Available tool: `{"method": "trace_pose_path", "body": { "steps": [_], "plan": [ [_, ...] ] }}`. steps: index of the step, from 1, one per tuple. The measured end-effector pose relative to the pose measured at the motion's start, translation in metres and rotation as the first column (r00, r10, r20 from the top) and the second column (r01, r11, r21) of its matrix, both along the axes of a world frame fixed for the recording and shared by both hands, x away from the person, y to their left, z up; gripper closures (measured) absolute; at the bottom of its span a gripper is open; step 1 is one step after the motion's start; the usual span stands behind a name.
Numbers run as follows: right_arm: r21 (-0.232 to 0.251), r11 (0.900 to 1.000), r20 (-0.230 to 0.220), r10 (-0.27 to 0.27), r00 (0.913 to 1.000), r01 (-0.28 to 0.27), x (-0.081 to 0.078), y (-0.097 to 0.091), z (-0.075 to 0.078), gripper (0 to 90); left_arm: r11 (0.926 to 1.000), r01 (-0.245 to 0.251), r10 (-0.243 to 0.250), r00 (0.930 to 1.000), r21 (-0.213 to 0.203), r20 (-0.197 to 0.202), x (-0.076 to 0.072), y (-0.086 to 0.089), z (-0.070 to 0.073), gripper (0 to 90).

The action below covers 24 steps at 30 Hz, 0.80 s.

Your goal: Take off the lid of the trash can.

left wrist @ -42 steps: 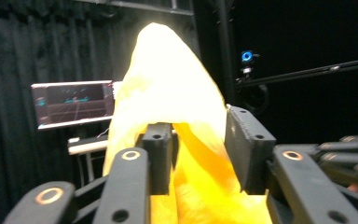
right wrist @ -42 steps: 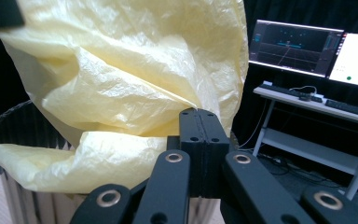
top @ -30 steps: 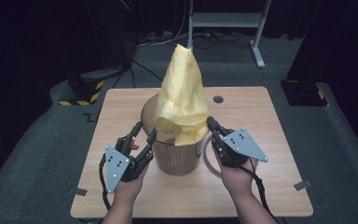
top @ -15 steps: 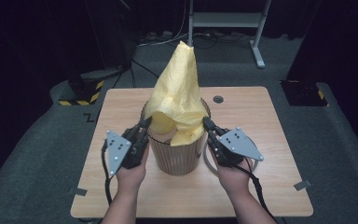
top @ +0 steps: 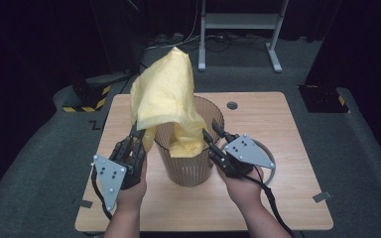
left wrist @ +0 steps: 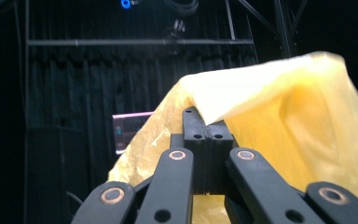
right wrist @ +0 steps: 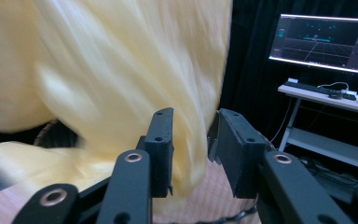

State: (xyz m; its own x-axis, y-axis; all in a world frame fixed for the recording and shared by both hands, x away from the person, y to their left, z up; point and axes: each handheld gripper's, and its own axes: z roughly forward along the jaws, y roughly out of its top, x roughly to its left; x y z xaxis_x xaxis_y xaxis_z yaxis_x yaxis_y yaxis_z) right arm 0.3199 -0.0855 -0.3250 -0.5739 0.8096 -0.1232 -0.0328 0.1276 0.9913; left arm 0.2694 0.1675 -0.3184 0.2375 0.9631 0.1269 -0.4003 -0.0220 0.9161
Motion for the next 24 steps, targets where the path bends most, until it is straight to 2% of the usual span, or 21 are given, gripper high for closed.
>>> {"method": "trace_pose_path", "body": {
  "steps": [3, 8, 10, 14, 15, 16, 17, 19, 21, 22, 23, 24],
  "plan": [
    [0.002, 0.9999, 0.009, 0.011, 0.9999, -0.011, -0.010, -0.007, 0.001, 62.7, 0.9998, 0.008, -0.008, 0.9997, 0.019, -0.023, 0.004, -0.006, -0.008, 89.8],
    [0.025, 0.9989, 0.016, 0.040, 0.9991, -0.040, -0.021, -0.012, 0.000, 62.7, 0.9996, 0.014, -0.013, 0.9993, 0.026, -0.035, 0.005, -0.010, -0.012, 89.8],
    [0.040, 0.9957, 0.003, 0.084, 0.9965, -0.084, -0.029, -0.006, -0.003, 63.1, 0.9995, 0.009, -0.008, 0.9995, 0.031, -0.030, 0.004, -0.009, -0.012, 89.8],
    [0.015, 0.9937, -0.003, 0.111, 0.9938, -0.111, -0.035, 0.006, -0.009, 64.5, 0.9998, 0.005, -0.004, 0.9997, 0.019, -0.026, 0.002, -0.005, -0.010, 89.8],
    [-0.017, 0.9957, 0.000, 0.091, 0.9958, -0.091, -0.033, 0.014, -0.012, 65.8, 0.9998, 0.003, -0.002, 0.9997, 0.019, -0.025, 0.001, -0.004, -0.010, 89.7],
    [-0.025, 0.9965, -0.003, 0.079, 0.9968, -0.079, -0.028, 0.016, -0.013, 66.2, 0.9998, 0.004, -0.003, 0.9998, 0.019, -0.021, 0.001, -0.003, -0.009, 89.8],
    [-0.025, 0.9965, -0.003, 0.079, 0.9968, -0.079, -0.028, 0.016, -0.013, 66.2, 0.9998, 0.006, -0.005, 0.9998, 0.017, -0.020, 0.000, -0.003, -0.009, 89.8],
    [-0.028, 0.9980, -0.036, 0.055, 0.9978, -0.056, -0.014, 0.018, -0.013, 67.2, 0.9998, 0.006, -0.005, 0.9999, 0.020, -0.016, -0.001, -0.002, -0.008, 89.8],
    [-0.038, 0.9989, -0.043, 0.025, 0.9988, -0.026, -0.003, 0.018, -0.011, 67.3, 0.9997, 0.013, -0.013, 0.9998, 0.021, -0.017, -0.001, -0.002, -0.009, 89.7],
    [-0.038, 0.9993, -0.053, 0.000, 0.9986, -0.002, 0.008, 0.015, -0.008, 67.2, 0.9994, 0.018, -0.017, 0.9996, 0.031, -0.023, -0.001, -0.003, -0.009, 89.8],
    [-0.038, 0.9993, -0.053, 0.000, 0.9986, -0.002, 0.008, 0.015, -0.008, 67.2, 0.9994, 0.018, -0.017, 0.9996, 0.031, -0.023, -0.001, -0.003, -0.009, 89.7],
    [-0.014, 0.9999, -0.066, -0.003, 0.9978, 0.002, 0.012, 0.008, -0.005, 66.2, 0.9990, 0.020, -0.019, 0.9995, 0.041, -0.024, -0.001, -0.004, -0.011, 89.7]
  ]
}}
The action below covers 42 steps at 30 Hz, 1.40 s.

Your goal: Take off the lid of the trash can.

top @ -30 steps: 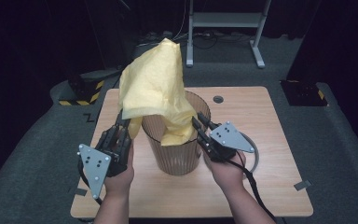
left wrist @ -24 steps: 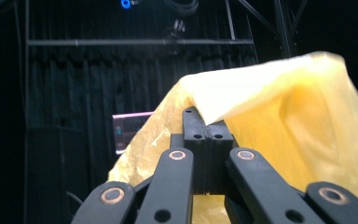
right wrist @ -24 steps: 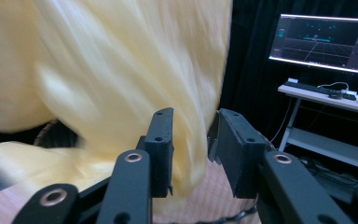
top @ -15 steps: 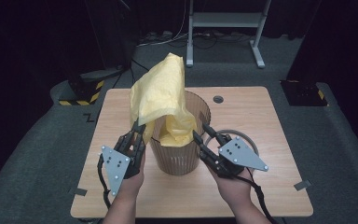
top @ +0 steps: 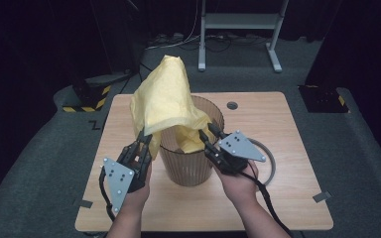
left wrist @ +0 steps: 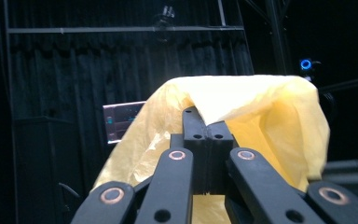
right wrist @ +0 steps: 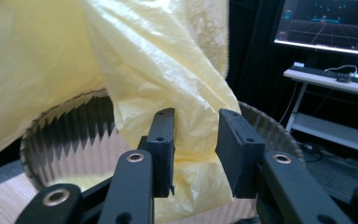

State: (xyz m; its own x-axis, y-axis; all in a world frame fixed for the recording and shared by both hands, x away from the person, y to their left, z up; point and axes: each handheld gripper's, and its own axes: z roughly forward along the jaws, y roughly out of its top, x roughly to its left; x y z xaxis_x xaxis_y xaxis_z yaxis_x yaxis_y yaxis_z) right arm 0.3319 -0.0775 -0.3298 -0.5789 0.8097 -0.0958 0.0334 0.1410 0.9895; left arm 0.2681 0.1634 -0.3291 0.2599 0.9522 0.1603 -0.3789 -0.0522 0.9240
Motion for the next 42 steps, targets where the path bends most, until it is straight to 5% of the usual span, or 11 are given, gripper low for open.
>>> {"method": "trace_pose_path", "body": {
  "steps": [10, 17, 19, 21, 22, 24, 26, 31, 36, 42],
  "plan": [
    [0.040, 0.9977, 0.032, 0.054, 0.9980, -0.056, -0.028, -0.014, 0.000, 62.1, 0.9997, 0.011, -0.010, 0.9997, 0.022, -0.023, 0.003, -0.008, -0.007, 89.6],
    [0.086, 0.9916, 0.103, 0.087, 0.9909, -0.096, -0.029, -0.002, 0.029, 60.4, 0.9971, 0.054, -0.052, 0.9980, 0.054, -0.037, 0.000, -0.017, -0.005, 87.6],
    [0.083, 0.9922, 0.100, 0.085, 0.9914, -0.093, -0.026, 0.001, 0.030, 65.6, 0.9968, 0.062, -0.059, 0.9972, 0.051, -0.046, 0.001, -0.018, -0.005, 86.2],
    [0.065, 0.9941, 0.075, 0.081, 0.9939, -0.086, -0.018, 0.004, 0.026, 87.0, 0.9965, 0.067, -0.063, 0.9961, 0.051, -0.061, 0.002, -0.018, -0.007, 78.8],
    [0.058, 0.9952, 0.063, 0.076, 0.9951, -0.079, -0.016, 0.004, 0.022, 89.1, 0.9963, 0.069, -0.065, 0.9955, 0.052, -0.068, 0.003, -0.017, -0.009, 75.4],
    [0.052, 0.9971, 0.021, 0.054, 0.9983, -0.056, -0.008, 0.000, 0.004, 89.9, 0.9951, 0.082, -0.077, 0.9928, 0.056, -0.092, 0.003, -0.015, -0.016, 60.4],
    [0.059, 0.9971, -0.008, 0.048, 0.9988, -0.048, -0.003, -0.004, -0.003, 89.9, 0.9962, 0.073, -0.068, 0.9922, 0.048, -0.105, 0.002, -0.015, -0.018, 54.4],
    [0.082, 0.9960, -0.040, 0.038, 0.9985, -0.035, 0.003, -0.015, -0.007, 89.5, 0.9987, 0.002, 0.003, 0.9936, 0.051, -0.113, -0.008, -0.003, -0.037, 45.3],
    [0.109, 0.9934, -0.038, 0.040, 0.9985, -0.036, -0.001, -0.024, -0.005, 89.0, 0.9996, -0.021, 0.017, 0.9873, -0.021, -0.158, -0.008, 0.016, -0.054, 39.6],
    [0.114, 0.9929, -0.040, 0.038, 0.9985, -0.033, -0.003, -0.026, -0.007, 88.4, 0.9980, -0.045, 0.036, 0.9821, -0.046, -0.185, -0.003, 0.027, -0.069, 34.0]
  ]
}}
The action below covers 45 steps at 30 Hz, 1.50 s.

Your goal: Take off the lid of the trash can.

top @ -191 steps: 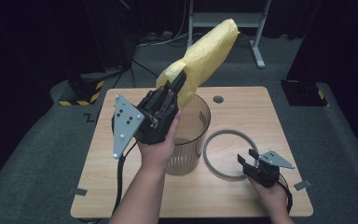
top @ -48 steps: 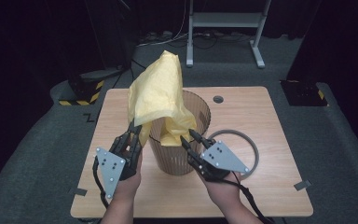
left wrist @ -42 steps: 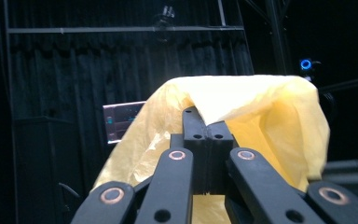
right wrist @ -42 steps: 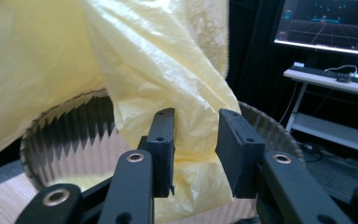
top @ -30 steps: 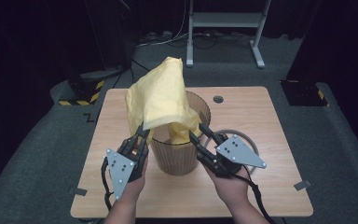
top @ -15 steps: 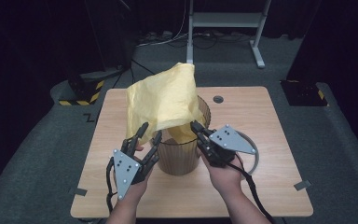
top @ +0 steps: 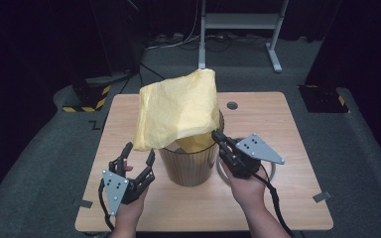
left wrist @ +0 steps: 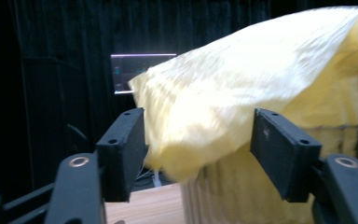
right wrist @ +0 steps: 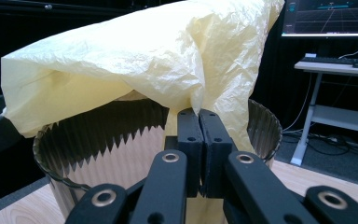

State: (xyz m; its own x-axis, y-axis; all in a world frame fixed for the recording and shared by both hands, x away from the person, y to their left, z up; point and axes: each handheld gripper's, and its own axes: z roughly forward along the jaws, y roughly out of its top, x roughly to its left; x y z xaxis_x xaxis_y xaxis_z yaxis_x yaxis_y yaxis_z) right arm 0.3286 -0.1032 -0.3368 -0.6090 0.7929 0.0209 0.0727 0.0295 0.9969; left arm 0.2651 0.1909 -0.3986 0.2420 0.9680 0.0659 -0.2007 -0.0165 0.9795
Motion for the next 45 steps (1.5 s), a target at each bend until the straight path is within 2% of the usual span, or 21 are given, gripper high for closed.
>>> {"method": "trace_pose_path", "body": {
  "steps": [5, 7, 8, 9, 10, 11, 12, 14, 15, 18, 24, 25, 28, 30, 32, 33, 35, 36, 38, 41, 45],
  "plan": [
    [0.009, 1.0000, -0.014, 0.003, 0.9999, -0.003, 0.001, -0.001, -0.002, 88.3, 0.9998, 0.018, -0.018, 0.9998, 0.010, -0.010, 0.004, 0.002, -0.003, 32.4],
    [0.007, 0.9999, -0.020, 0.013, 0.9997, -0.013, 0.001, 0.001, -0.003, 88.0, 0.9991, 0.041, -0.041, 0.9990, 0.012, -0.017, 0.010, 0.002, 0.000, 50.2],
    [0.006, 0.9996, -0.030, 0.029, 0.9991, -0.028, 0.001, 0.003, -0.004, 86.8, 0.9991, 0.042, -0.042, 0.9990, -0.001, -0.013, 0.014, 0.005, 0.005, 64.7],
    [0.006, 0.9996, -0.030, 0.029, 0.9991, -0.028, 0.001, 0.003, -0.004, 86.8, 0.9991, 0.042, -0.042, 0.9990, -0.001, -0.013, 0.014, 0.005, 0.005, 72.1],
    [0.006, 0.9995, -0.032, 0.032, 0.9990, -0.031, 0.000, 0.004, -0.004, 85.8, 0.9988, 0.045, -0.045, 0.9990, -0.021, -0.001, 0.014, 0.006, 0.009, 72.1],
    [0.012, 0.9989, -0.029, 0.045, 0.9986, -0.044, -0.001, 0.003, -0.003, 81.5, 0.9994, 0.025, -0.024, 0.9994, -0.024, 0.023, 0.012, 0.005, 0.016, 83.6],
    [0.012, 0.9989, -0.029, 0.045, 0.9986, -0.044, -0.001, 0.003, -0.003, 81.5, 0.9994, 0.025, -0.024, 0.9994, -0.024, 0.023, 0.012, 0.005, 0.016, 85.7],
    [0.038, 0.9972, -0.032, 0.067, 0.9973, -0.065, -0.006, 0.000, 0.001, 73.2, 0.9996, 0.011, -0.009, 0.9957, -0.025, 0.092, 0.005, 0.003, 0.025, 87.5],
    [0.038, 0.9972, -0.032, 0.067, 0.9973, -0.065, -0.006, 0.000, 0.001, 73.2, 0.9996, 0.011, -0.009, 0.9957, -0.025, 0.092, 0.005, 0.003, 0.025, 87.7],
    [0.048, 0.9960, -0.014, 0.076, 0.9970, -0.075, -0.015, -0.005, 0.004, 69.7, 0.9993, -0.005, 0.010, 0.9904, -0.037, 0.138, -0.006, 0.003, 0.033, 88.0],
    [0.068, 0.9954, 0.052, 0.064, 0.9966, -0.068, -0.029, -0.013, 0.019, 71.6, 0.9995, -0.013, 0.018, 0.9871, -0.030, 0.159, -0.013, 0.001, 0.036, 88.1],
    [0.055, 0.9972, 0.082, 0.046, 0.9956, -0.050, -0.025, -0.009, 0.031, 72.0, 0.9994, -0.014, 0.018, 0.9871, -0.030, 0.159, -0.012, 0.000, 0.036, 88.1],
    [0.054, 0.9979, 0.108, 0.030, 0.9937, -0.036, -0.018, -0.005, 0.047, 72.3, 0.9996, -0.012, 0.016, 0.9869, -0.024, 0.161, -0.012, -0.001, 0.038, 88.0],
    [0.067, 0.9977, 0.133, 0.002, 0.9911, -0.011, 0.000, 0.003, 0.073, 72.3, 0.9996, -0.009, 0.013, 0.9850, -0.025, 0.172, -0.013, -0.002, 0.040, 88.0],
    [0.067, 0.9977, 0.125, -0.001, 0.9921, -0.008, 0.004, 0.005, 0.075, 72.3, 0.9997, -0.010, 0.013, 0.9847, -0.021, 0.174, -0.014, -0.001, 0.041, 88.0],
    [0.054, 0.9985, 0.098, -0.006, 0.9952, 0.001, 0.015, 0.010, 0.077, 72.8, 0.9997, -0.013, 0.016, 0.9831, -0.018, 0.182, -0.016, -0.001, 0.042, 88.0],
    [-0.031, 0.9995, -0.029, 0.003, 0.9996, -0.004, 0.040, 0.024, 0.056, 75.6, 0.9998, -0.014, 0.017, 0.9824, -0.017, 0.186, -0.018, 0.000, 0.043, 88.0],
    [-0.056, 0.9984, -0.049, 0.004, 0.9988, -0.007, 0.043, 0.027, 0.046, 75.6, 0.9998, -0.009, 0.013, 0.9814, -0.018, 0.192, -0.021, 0.002, 0.043, 88.0],
    [-0.073, 0.9974, -0.058, -0.002, 0.9983, -0.002, 0.044, 0.028, 0.038, 75.6, 0.9999, -0.010, 0.012, 0.9812, -0.010, 0.193, -0.022, 0.002, 0.042, 88.0],
    [-0.050, 0.9987, -0.077, 0.004, 0.9970, -0.008, 0.042, 0.023, 0.025, 74.9, 1.0000, -0.004, 0.005, 0.9827, -0.007, 0.185, -0.023, 0.001, 0.039, 87.9],
    [-0.041, 0.9991, -0.048, 0.008, 0.9988, -0.010, 0.033, 0.018, 0.027, 71.9, 0.9999, 0.012, -0.011, 0.9860, -0.004, 0.167, -0.018, -0.003, 0.036, 87.8]
  ]
}}
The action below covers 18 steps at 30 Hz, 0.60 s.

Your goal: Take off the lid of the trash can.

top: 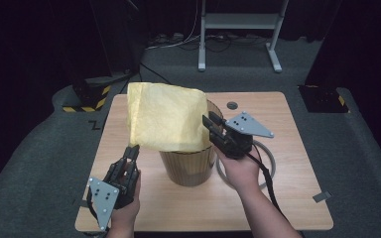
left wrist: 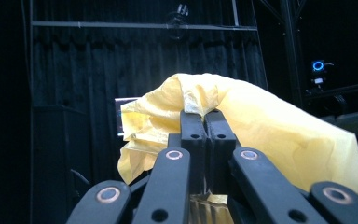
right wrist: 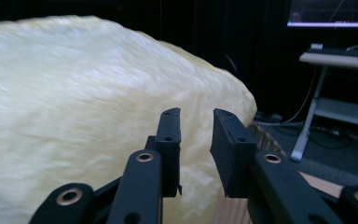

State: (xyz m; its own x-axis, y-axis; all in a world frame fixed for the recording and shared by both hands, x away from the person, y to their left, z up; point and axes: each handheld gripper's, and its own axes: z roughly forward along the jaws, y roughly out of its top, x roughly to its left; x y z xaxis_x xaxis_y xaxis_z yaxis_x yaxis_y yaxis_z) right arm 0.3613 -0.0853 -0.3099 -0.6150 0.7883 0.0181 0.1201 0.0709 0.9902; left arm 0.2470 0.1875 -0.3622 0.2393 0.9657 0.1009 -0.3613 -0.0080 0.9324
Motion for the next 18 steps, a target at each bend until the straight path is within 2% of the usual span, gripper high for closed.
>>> {"method": "trace_pose_path", "body": {
  "steps": [3, 5, 7, 9, 10, 12, 13, 14, 15, 16, 17, 18],
  "plan": [
    [0.021, 0.9997, 0.038, 0.014, 0.9992, -0.014, -0.010, -0.003, 0.007, 69.0, 0.9998, 0.011, -0.010, 0.9999, 0.014, -0.014, 0.006, -0.008, -0.001, 87.7],
    [0.035, 0.9987, 0.041, 0.035, 0.9985, -0.037, -0.014, -0.002, 0.008, 68.9, 0.9996, 0.015, -0.015, 0.9996, 0.025, -0.023, 0.009, -0.012, -0.002, 87.6],
    [0.017, 0.9983, 0.028, 0.056, 0.9980, -0.056, -0.017, 0.002, 0.004, 69.1, 0.9992, 0.018, -0.017, 0.9993, 0.035, -0.032, 0.010, -0.014, -0.003, 87.5],
    [-0.022, 0.9986, 0.021, 0.049, 0.9986, -0.048, -0.015, 0.008, -0.005, 69.6, 0.9987, 0.023, -0.021, 0.9988, 0.046, -0.043, 0.011, -0.017, -0.004, 87.4],
    [-0.039, 0.9984, -0.002, 0.041, 0.9992, -0.041, -0.013, 0.008, -0.011, 68.6, 0.9985, 0.025, -0.023, 0.9985, 0.048, -0.050, 0.011, -0.017, -0.005, 87.3],
    [-0.029, 0.9986, -0.002, 0.044, 0.9990, -0.044, -0.014, 0.006, -0.011, 67.7, 0.9983, 0.031, -0.028, 0.9980, 0.050, -0.057, 0.011, -0.019, -0.007, 87.3],
    [-0.004, 0.9982, 0.039, 0.060, 0.9974, -0.060, -0.024, -0.001, -0.006, 64.8, 0.9978, 0.033, -0.029, 0.9973, 0.058, -0.067, 0.013, -0.022, -0.010, 87.3],
    [-0.004, 0.9982, 0.039, 0.060, 0.9974, -0.060, -0.024, -0.001, -0.006, 64.8, 0.9978, 0.033, -0.029, 0.9973, 0.058, -0.067, 0.013, -0.022, -0.010, 87.3],
    [0.019, 0.9961, 0.083, 0.084, 0.9929, -0.086, -0.039, -0.005, 0.002, 61.9, 0.9979, 0.033, -0.029, 0.9969, 0.056, -0.073, 0.015, -0.024, -0.011, 87.3],
    [0.019, 0.9961, 0.083, 0.084, 0.9929, -0.086, -0.039, -0.005, 0.002, 61.9, 0.9979, 0.034, -0.030, 0.9965, 0.054, -0.078, 0.016, -0.025, -0.010, 87.3],
    [0.039, 0.9924, 0.112, 0.111, 0.9874, -0.116, -0.051, -0.006, 0.007, 60.1, 0.9983, 0.034, -0.030, 0.9963, 0.047, -0.080, 0.017, -0.027, -0.010, 87.3],
    [0.039, 0.9924, 0.112, 0.111, 0.9874, -0.116, -0.051, -0.006, 0.007, 60.1, 0.9986, 0.022, -0.017, 0.9962, 0.049, -0.085, 0.018, -0.028, -0.008, 87.3]
  ]
}}
